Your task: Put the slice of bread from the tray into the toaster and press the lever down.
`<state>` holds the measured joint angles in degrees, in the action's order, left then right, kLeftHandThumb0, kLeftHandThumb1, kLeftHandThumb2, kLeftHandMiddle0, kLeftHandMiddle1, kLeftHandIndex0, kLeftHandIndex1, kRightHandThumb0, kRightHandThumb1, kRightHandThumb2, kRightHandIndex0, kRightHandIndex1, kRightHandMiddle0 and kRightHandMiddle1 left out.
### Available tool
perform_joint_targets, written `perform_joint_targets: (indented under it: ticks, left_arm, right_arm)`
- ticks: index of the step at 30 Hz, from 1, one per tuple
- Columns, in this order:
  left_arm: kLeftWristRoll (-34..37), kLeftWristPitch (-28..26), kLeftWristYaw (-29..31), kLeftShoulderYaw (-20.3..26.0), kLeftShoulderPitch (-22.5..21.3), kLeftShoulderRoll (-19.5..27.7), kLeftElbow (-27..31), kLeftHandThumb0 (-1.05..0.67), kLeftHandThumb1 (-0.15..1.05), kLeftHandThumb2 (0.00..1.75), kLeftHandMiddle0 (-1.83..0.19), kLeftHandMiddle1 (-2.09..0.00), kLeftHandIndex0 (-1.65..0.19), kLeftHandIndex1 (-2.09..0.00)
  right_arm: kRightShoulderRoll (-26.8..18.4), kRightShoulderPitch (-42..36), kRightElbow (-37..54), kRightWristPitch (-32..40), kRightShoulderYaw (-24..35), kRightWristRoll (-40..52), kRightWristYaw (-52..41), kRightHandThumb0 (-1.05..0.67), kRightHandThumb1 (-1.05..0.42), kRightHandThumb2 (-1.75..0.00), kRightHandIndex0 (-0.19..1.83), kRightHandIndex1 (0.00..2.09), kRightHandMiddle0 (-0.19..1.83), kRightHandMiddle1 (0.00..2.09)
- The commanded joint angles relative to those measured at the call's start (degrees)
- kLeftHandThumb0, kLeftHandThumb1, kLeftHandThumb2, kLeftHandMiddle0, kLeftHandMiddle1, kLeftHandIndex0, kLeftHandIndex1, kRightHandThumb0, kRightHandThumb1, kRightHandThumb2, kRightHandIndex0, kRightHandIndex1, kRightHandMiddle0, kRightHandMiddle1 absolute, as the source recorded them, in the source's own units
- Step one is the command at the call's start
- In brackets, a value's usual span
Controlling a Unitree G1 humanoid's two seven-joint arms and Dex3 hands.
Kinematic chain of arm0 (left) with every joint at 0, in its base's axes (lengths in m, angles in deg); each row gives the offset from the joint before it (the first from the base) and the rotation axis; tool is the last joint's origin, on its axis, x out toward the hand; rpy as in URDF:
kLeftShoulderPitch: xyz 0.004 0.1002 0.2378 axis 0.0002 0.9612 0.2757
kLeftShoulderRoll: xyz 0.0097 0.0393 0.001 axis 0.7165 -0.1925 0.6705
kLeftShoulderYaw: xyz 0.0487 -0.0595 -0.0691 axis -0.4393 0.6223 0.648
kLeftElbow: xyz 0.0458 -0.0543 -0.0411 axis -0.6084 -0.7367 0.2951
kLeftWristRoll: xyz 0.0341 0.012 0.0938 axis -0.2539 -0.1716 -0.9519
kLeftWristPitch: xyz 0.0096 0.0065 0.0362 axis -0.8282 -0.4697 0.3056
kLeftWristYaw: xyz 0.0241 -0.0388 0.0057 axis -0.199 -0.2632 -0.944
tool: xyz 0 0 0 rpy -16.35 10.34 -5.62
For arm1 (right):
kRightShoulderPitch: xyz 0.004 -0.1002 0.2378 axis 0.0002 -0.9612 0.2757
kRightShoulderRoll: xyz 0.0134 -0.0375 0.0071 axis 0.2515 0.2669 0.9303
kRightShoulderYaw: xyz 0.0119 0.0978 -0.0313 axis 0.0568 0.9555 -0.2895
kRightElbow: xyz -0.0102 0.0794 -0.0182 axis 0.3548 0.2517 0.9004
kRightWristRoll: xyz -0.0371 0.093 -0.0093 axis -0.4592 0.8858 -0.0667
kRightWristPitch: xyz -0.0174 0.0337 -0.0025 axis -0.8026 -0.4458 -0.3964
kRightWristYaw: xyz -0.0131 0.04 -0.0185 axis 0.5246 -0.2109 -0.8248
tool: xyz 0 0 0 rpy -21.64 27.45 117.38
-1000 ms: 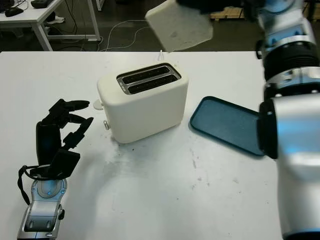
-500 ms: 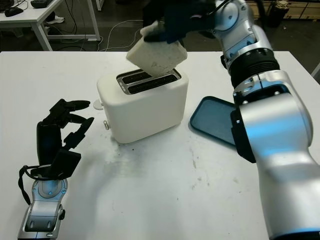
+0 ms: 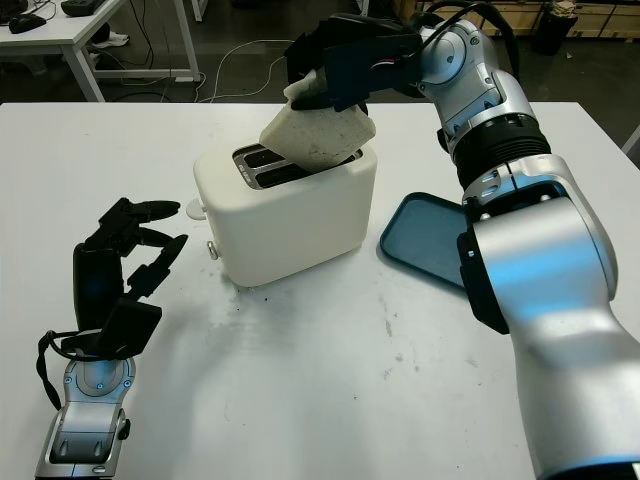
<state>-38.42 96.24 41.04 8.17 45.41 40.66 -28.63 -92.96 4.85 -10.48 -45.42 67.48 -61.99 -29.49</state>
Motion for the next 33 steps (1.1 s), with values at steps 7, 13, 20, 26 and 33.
perform_joint_targets:
  ticks: [7, 13, 20, 26, 33]
  left_arm:
    - [-0.6, -0.1, -0.1, -0.1, 0.3, -0.1, 0.3, -0.17, 0.92, 0.16, -0.49, -1.35, -0.53, -0.83]
    - [-0.4, 0.5, -0.3, -0.1, 0.5, -0.2, -0.1, -0.16, 0.92, 0.16, -0.49, -1.37, -0.52, -0.83]
    - [-1.0, -0.1, -0.8, -0.1, 0.8, -0.5, 0.2, -0.18, 0.92, 0.15, -0.49, -1.37, -0.53, -0.84]
    - [-1.0, 0.2, -1.0, -0.1, 0.9, -0.4, -0.1, -0.18, 0.92, 0.16, -0.5, -1.35, -0.53, -0.83]
    - [-1.3, 0.0, -1.5, -0.4, 0.9, -0.6, -0.2, -0.17, 0.92, 0.15, -0.5, -1.35, -0.53, -0.83]
  right_arm:
    - [-0.6, -1.9, 1.3, -4.1, -2.1, -2.4, 2.6, -0.6, -0.92, -0.31, 1.08, 1.75, 0.87, 1.75]
    - [-1.1, -4.0, 3.8, -7.7, -5.1, -4.9, 2.5, -0.73, -0.92, -0.1, 0.7, 1.49, 0.64, 1.32]
    - [-2.2, -5.9, 7.7, -10.8, -7.2, -6.1, 0.2, -0.76, -0.92, -0.03, 0.27, 0.58, 0.65, 0.04]
    - [-2.6, -6.7, 8.8, -12.1, -7.5, -7.1, 3.4, -0.8, -0.9, 0.0, 0.06, 0.7, 0.53, 0.0]
    - [-3.0, -6.9, 8.4, -13.1, -6.2, -6.2, 5.4, -0.8, -0.88, 0.0, 0.0, 0.78, 0.48, 0.0]
